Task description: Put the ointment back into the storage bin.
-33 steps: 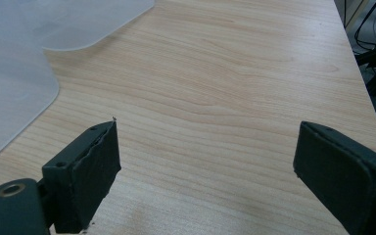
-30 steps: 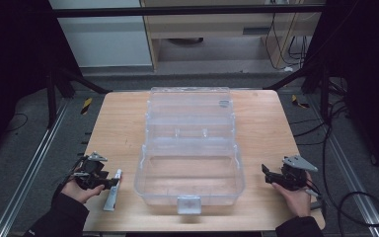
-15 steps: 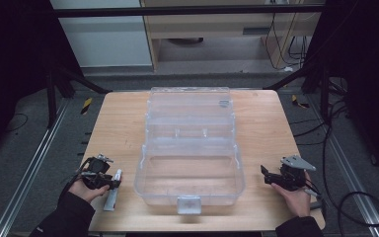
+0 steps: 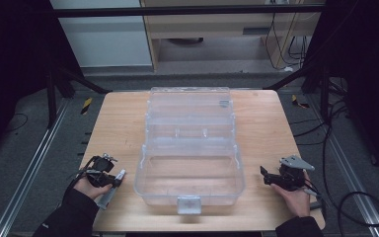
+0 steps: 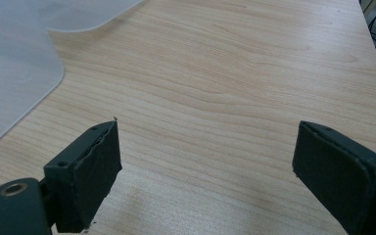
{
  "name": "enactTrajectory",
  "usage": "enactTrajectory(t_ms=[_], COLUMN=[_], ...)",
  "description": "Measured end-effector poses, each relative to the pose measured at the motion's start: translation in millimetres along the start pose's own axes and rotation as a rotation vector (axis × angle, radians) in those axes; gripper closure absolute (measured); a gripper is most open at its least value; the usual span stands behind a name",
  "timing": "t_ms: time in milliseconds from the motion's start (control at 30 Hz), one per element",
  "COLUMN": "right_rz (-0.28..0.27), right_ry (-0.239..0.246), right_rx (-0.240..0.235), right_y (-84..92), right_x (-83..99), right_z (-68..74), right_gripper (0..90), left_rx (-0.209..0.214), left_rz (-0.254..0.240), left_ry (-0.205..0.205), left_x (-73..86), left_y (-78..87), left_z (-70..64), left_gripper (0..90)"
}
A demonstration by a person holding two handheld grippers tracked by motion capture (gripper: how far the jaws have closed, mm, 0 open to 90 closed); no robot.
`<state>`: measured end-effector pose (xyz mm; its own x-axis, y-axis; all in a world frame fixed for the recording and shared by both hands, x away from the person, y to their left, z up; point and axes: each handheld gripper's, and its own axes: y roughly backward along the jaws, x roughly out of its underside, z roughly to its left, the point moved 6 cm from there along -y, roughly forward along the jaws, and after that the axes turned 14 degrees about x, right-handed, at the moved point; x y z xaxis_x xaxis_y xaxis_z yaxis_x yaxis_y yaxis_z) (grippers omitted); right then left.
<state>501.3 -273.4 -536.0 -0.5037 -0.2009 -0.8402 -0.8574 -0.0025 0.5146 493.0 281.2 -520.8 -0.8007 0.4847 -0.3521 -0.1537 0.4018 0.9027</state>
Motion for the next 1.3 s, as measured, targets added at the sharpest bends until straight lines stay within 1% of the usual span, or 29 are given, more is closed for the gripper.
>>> enactTrajectory(t_ms=[133,200,300,367,467,500,567,600,700,733,767,833,867,900,1033,1067,1133,1300], right_rz=[0.002,0.003,0.001,-0.009,-0.016,-0.019,-0.016,-0.016,-0.018,-0.018,-0.017,-0.017,-0.017,-0.022,-0.020,-0.020,-0.019,-0.014], right_ry=[0.002,0.004,0.008,0.016,0.017,0.020,0.017,0.017,0.017,0.017,0.020,0.023,0.023,0.033,0.029,0.029,0.028,0.028], right_rx=[-0.001,-0.004,-0.005,-0.006,-0.008,-0.008,-0.009,-0.009,-0.010,-0.010,-0.009,-0.009,-0.009,-0.003,-0.004,-0.004,-0.004,-0.002], right_y=[-0.4,-0.6,-0.8,-0.6,-0.2,-0.3,-0.1,-0.2,0.0,0.0,-0.4,-0.5,-0.5,-0.9,-1.0,-0.9,-0.9,-1.3], right_x=[0.4,0.4,0.6,0.4,-0.1,-0.2,-0.1,0.0,-0.2,-0.2,0.1,0.4,0.4,0.4,0.7,0.7,0.9,1.6], right_z=[0.3,0.5,0.7,0.8,1.1,0.9,1.0,1.0,1.0,1.0,0.7,0.7,0.7,0.2,0.0,-0.1,-0.2,-0.2], right_gripper=[11.1,11.1,11.4,12.1,12.7,12.7,12.7,12.8,13.0,13.0,13.0,12.9,12.9,12.9,12.8,12.8,12.8,12.8], left_rx=[0.002,-0.005,-0.009,-0.011,-0.012,-0.005,-0.004,0.001,0.018,0.018,0.023,0.025,0.025,0.039,0.058,0.055,0.068,0.098], left_rz=[0.013,0.034,0.051,0.068,0.077,0.085,0.087,0.080,0.060,0.060,0.060,0.061,0.061,0.058,0.051,0.053,0.044,0.043], left_ry=[-0.008,-0.028,-0.039,-0.057,-0.083,-0.085,-0.104,-0.115,-0.149,-0.149,-0.191,-0.236,-0.236,-0.280,-0.360,-0.388,-0.415,-0.491], left_x=[-0.3,-1.0,-2.3,-2.7,-3.4,-3.0,-3.5,-4.2,-6.7,-6.7,-8.1,-9.3,-9.3,-10.4,-12.9,-13.8,-15.3,-18.6], left_y=[-2.0,-2.3,-2.8,-2.7,-3.1,-2.8,-1.9,-0.5,9.2,9.2,17.7,25.9,25.9,33.9,47.5,51.9,57.7,74.1], left_z=[-0.3,-0.4,-1.2,-1.2,-2.1,-3.2,-3.8,-4.4,-8.3,-8.3,-11.5,-15.2,-15.2,-19.7,-29.2,-31.9,-35.9,-45.6], left_gripper=[68.5,68.9,69.3,69.4,69.7,69.7,69.8,69.9,69.9,69.9,69.9,69.9,69.9,69.9,69.8,69.8,69.8,69.8])
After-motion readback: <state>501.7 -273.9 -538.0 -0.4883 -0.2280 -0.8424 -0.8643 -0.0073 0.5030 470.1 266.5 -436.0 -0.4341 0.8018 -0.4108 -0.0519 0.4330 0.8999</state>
